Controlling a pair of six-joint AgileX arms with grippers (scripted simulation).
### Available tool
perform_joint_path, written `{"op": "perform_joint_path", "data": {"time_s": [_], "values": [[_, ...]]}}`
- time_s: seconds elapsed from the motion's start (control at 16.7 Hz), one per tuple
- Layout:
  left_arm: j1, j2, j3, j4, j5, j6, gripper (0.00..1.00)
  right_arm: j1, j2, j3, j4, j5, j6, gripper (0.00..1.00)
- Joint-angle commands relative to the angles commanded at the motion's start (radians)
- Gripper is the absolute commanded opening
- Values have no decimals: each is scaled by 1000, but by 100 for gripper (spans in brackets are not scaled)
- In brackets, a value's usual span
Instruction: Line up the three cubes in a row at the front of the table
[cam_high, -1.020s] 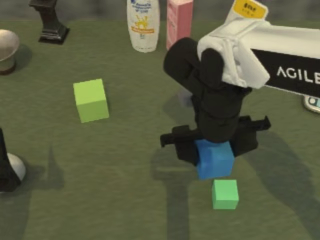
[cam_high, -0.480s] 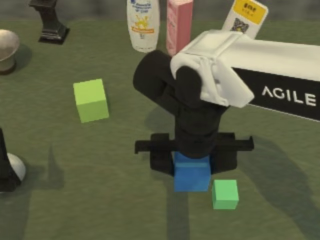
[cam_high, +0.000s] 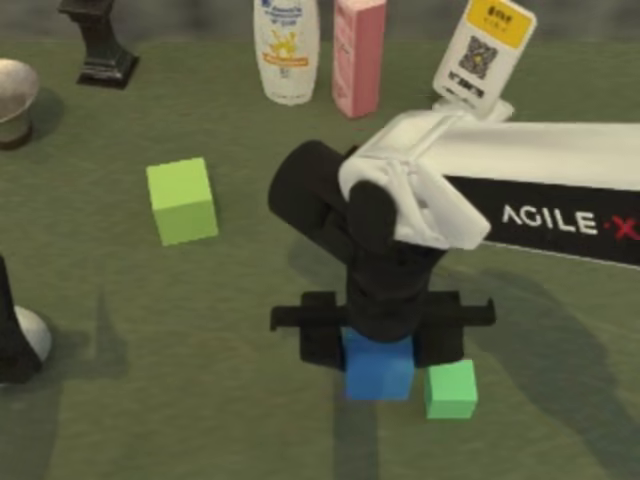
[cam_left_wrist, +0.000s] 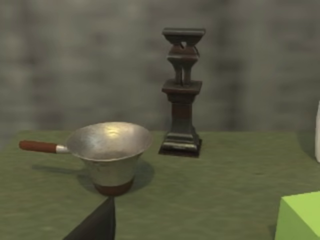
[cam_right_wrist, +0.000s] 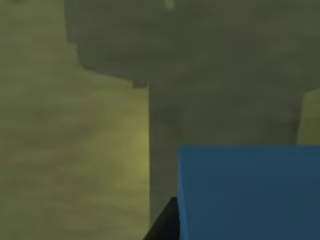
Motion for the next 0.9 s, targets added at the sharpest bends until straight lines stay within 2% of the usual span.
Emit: {"op": "perform_joint_path", "data": {"time_s": [0.18, 0.48, 0.9], "values": [[0, 0, 0, 0, 0, 0, 100, 4, 27, -60, 92, 0, 2, 0], [0, 0, 0, 0, 0, 0, 100, 4, 32, -70, 105, 0, 3, 0], [0, 0, 0, 0, 0, 0, 100, 4, 32, -70, 105, 0, 3, 53]]}}
